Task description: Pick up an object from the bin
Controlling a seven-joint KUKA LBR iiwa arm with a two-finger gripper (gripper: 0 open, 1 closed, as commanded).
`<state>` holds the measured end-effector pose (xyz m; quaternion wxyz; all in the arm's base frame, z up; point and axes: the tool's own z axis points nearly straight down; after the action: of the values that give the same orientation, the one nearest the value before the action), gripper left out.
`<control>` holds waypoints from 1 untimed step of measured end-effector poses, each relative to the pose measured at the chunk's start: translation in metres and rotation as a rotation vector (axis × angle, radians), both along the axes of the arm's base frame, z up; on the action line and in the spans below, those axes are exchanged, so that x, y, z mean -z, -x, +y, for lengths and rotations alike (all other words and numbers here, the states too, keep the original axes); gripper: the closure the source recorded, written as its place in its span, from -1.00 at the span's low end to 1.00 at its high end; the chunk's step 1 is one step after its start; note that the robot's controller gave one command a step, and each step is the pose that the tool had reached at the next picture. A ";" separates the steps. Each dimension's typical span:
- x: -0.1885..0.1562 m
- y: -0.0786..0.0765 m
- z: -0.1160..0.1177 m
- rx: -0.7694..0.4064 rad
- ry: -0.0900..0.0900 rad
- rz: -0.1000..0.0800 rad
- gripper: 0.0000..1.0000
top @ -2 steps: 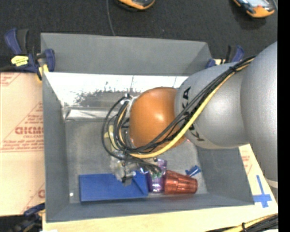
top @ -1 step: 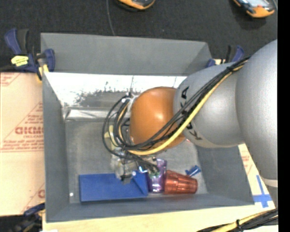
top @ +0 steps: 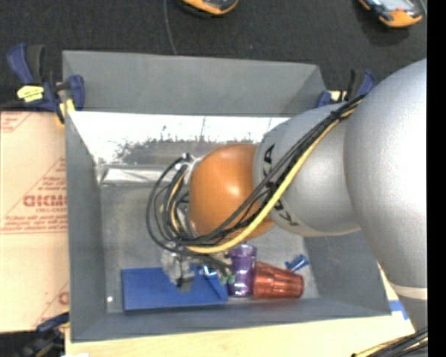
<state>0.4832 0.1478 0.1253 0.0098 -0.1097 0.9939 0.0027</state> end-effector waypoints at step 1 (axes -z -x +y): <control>0.007 -0.023 -0.006 0.206 -0.005 -0.004 -1.00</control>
Offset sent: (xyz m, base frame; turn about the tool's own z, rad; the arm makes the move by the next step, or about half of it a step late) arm 0.0000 0.0000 0.0000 0.0000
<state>0.5059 0.1422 0.1179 0.0122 -0.0070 0.9999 0.0042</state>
